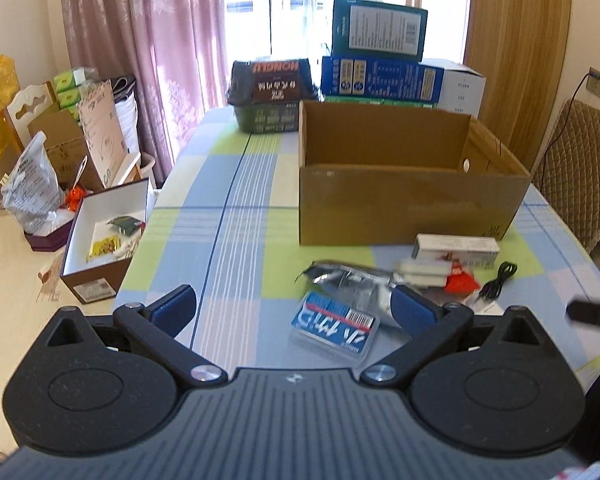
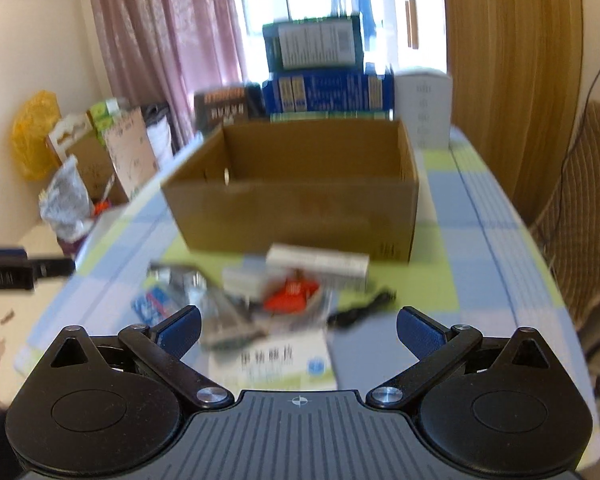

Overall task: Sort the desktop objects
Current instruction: 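Move the left tool to the blue toothpick case while the right tool reaches the white tablet box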

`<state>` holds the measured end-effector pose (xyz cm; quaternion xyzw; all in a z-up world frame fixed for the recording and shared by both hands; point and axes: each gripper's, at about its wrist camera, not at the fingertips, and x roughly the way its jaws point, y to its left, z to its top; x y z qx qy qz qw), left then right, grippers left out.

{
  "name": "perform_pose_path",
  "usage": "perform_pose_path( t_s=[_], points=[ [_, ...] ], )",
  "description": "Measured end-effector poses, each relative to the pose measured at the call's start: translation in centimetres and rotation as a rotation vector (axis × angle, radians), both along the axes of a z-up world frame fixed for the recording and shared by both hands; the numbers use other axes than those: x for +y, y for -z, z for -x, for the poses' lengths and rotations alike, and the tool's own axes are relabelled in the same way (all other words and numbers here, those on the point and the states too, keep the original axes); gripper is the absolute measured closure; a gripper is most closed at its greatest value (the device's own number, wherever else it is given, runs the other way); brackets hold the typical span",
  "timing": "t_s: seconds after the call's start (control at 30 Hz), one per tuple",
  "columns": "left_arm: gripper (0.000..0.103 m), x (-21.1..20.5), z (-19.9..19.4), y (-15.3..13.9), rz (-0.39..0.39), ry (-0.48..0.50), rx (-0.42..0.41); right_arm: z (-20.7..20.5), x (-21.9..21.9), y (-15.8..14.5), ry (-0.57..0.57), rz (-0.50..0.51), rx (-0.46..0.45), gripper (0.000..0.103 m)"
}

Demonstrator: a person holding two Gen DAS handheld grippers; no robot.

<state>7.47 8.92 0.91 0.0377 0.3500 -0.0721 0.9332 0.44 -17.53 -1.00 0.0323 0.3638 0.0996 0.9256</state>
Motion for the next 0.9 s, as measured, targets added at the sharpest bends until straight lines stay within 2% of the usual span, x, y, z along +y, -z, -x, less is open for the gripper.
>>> perform_pose_path(
  t_s=[0.27,0.43,0.67,0.8,0.9],
  points=[
    [0.001,1.1,-1.6,3.7,0.003,0.024,0.067,0.3,2.2,4.5,-0.023,0.063,0.080,0.002],
    [0.001,1.2,-2.8,6.1,-0.010,0.081,0.112,-0.7,3.3,6.8,-0.029,0.083,0.118,0.002],
    [0.001,1.6,-4.7,7.8,0.001,0.106,0.144,-2.4,5.6,9.5,-0.064,0.124,0.142,0.002],
    [0.001,1.5,-5.2,8.6,0.002,0.116,0.158,-3.2,6.2,10.6,-0.044,0.180,0.123,0.002],
    [0.001,1.4,-5.5,9.1,0.005,0.120,0.168,-3.5,5.6,11.0,-0.031,0.194,0.143,0.002]
  ],
)
